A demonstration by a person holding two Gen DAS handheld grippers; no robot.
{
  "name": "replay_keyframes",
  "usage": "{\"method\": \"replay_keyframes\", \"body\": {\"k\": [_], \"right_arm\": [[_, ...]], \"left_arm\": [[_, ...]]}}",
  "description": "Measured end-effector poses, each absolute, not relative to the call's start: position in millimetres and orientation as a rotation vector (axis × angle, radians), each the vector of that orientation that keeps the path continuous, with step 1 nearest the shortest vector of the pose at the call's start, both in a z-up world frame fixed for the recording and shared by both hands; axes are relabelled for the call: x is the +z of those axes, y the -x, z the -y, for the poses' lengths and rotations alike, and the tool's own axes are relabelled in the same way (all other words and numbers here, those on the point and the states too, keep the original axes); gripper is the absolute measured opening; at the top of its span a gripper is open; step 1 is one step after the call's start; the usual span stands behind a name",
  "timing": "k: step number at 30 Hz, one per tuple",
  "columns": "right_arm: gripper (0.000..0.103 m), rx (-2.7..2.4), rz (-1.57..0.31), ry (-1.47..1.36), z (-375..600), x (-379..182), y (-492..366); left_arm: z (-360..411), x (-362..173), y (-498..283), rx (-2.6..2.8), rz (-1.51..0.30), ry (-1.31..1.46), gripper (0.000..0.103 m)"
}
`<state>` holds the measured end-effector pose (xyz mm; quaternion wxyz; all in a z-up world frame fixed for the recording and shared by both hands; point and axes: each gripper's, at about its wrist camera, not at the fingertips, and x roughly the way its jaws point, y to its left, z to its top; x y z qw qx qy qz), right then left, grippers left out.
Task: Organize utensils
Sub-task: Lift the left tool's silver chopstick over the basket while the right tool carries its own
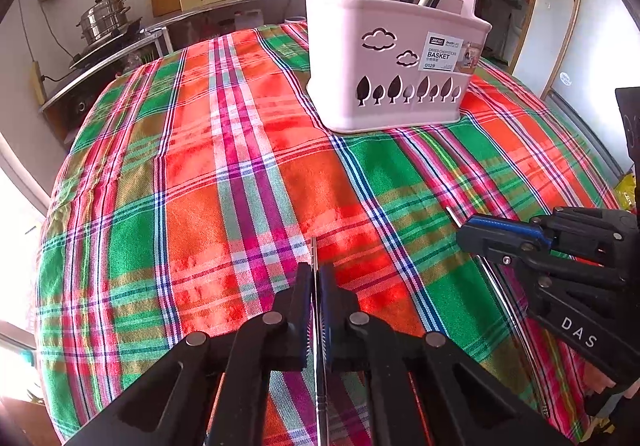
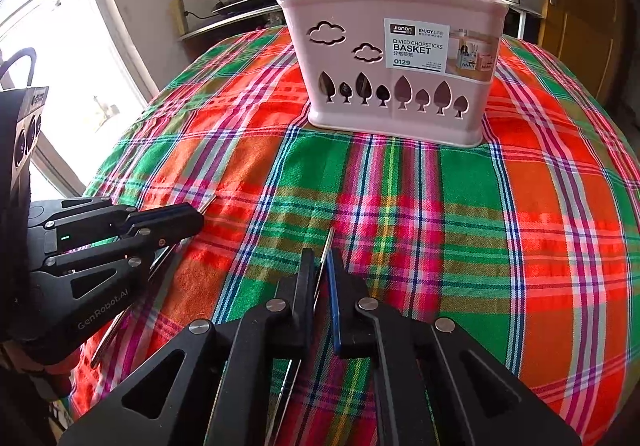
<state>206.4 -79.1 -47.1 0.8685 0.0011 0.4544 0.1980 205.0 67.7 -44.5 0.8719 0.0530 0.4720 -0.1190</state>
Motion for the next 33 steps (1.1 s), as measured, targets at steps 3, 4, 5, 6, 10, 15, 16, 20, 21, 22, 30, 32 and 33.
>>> {"method": "replay_keyframes", "body": {"k": [3, 4, 5, 6, 10, 15, 16, 20, 21, 22, 30, 32, 33], "right_arm": [[0.005, 0.424, -0.929, -0.017, 83.7, -39.3, -205.1], [0.005, 0.428, -0.919, -0.021, 86.5, -34.4, -205.0], [0.005, 0.430, -0.908, -0.024, 88.6, -29.8, -203.9], [0.005, 0.432, -0.896, -0.027, 90.7, -24.6, -203.0], [0.005, 0.448, -0.842, -0.043, 100.7, -0.9, -199.2], [0.004, 0.456, -0.775, -0.063, 113.6, 28.3, -194.9], [0.004, 0.455, -0.761, -0.064, 116.0, 34.1, -194.4], [0.004, 0.454, -0.708, -0.070, 122.6, 54.6, -190.9], [0.004, 0.453, -0.696, -0.072, 124.6, 59.1, -189.5], [0.004, 0.453, -0.687, -0.073, 125.4, 62.4, -188.7], [0.004, 0.462, -0.621, -0.078, 134.9, 79.3, -180.0], [0.004, 0.462, -0.616, -0.076, 137.0, 80.0, -178.9], [0.004, 0.464, -0.615, -0.077, 137.9, 79.8, -179.1]], "left_arm": [[-68.9, -36.4, -203.5, -0.254, -0.969, -0.087, 0.004], [-69.2, -31.8, -202.7, -0.256, -0.958, -0.079, 0.004], [-69.6, -26.2, -201.9, -0.259, -0.945, -0.073, 0.004], [-70.0, -20.3, -201.3, -0.260, -0.932, -0.067, 0.004], [-71.1, 7.6, -199.2, -0.271, -0.877, -0.038, 0.004], [-72.5, 42.8, -196.3, -0.278, -0.805, -0.017, 0.004], [-72.6, 48.8, -195.3, -0.278, -0.793, -0.015, 0.004], [-73.4, 70.4, -190.5, -0.283, -0.746, -0.003, 0.004], [-73.8, 75.4, -189.4, -0.285, -0.734, 0.001, 0.004], [-74.0, 80.2, -188.4, -0.287, -0.723, 0.005, 0.004], [-74.8, 96.4, -179.3, -0.293, -0.681, 0.021, 0.004], [-74.7, 95.4, -177.9, -0.290, -0.684, 0.025, 0.004], [-74.9, 95.0, -177.5, -0.291, -0.687, 0.028, 0.004]]}}
